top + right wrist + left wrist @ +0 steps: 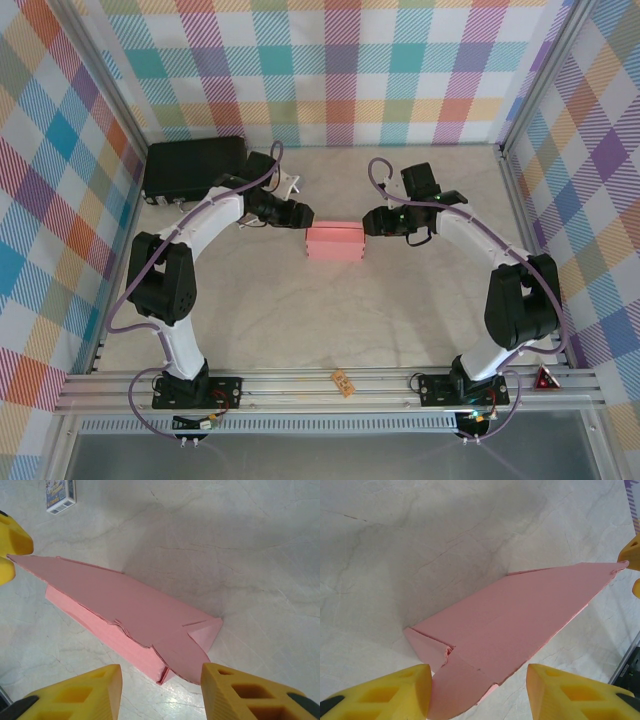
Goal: Fold the paper box
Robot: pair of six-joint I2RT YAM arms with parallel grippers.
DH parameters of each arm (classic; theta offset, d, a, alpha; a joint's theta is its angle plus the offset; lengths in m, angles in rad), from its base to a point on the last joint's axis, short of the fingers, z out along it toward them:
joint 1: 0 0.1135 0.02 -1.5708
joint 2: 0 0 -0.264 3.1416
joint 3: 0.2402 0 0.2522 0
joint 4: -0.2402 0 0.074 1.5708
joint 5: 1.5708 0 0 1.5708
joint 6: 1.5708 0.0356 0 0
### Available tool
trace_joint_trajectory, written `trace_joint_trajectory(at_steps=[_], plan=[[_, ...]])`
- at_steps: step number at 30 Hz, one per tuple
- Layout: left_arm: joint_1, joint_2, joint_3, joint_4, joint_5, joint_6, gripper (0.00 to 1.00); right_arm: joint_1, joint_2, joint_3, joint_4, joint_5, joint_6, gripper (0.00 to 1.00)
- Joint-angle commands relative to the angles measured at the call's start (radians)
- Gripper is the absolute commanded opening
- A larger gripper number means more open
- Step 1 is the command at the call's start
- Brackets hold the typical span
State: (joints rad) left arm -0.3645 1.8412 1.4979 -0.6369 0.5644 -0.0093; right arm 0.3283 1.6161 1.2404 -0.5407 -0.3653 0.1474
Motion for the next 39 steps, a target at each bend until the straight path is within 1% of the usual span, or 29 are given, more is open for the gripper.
trace_joint_trajectory(at_steps=[1,3,6,16,19,24,27,36,39], plan=[[-0.007,-0.037,-0.018,-0.022,0.009,0.018,0.52,-0.004,0.004,-0.009,-0.007,-0.027,-0.012,0.46],[-0.006,-0.034,-0.018,-0.025,0.011,0.019,0.52,-0.005,0.006,-0.009,-0.006,-0.029,-0.012,0.45],[-0.007,-0.029,-0.015,-0.035,0.006,0.02,0.49,-0.005,0.007,-0.01,-0.007,-0.035,-0.009,0.44],[-0.007,-0.069,-0.048,-0.029,-0.01,0.017,0.49,-0.003,0.004,-0.021,-0.011,-0.025,-0.009,0.43],[-0.007,-0.079,-0.058,-0.026,-0.011,0.018,0.46,-0.004,0.004,-0.024,-0.013,-0.021,-0.011,0.43],[-0.007,-0.081,-0.061,-0.027,-0.008,0.018,0.46,-0.003,0.002,-0.027,-0.016,-0.012,-0.013,0.43],[-0.007,-0.086,-0.064,-0.027,-0.008,0.018,0.46,-0.004,-0.001,-0.029,-0.02,-0.01,-0.016,0.41],[-0.007,-0.108,-0.093,-0.027,-0.024,0.028,0.47,-0.003,0.0,-0.03,-0.018,-0.012,-0.014,0.4],[-0.007,-0.111,-0.098,-0.027,-0.02,0.029,0.47,-0.003,0.004,-0.027,-0.016,-0.014,-0.013,0.38]])
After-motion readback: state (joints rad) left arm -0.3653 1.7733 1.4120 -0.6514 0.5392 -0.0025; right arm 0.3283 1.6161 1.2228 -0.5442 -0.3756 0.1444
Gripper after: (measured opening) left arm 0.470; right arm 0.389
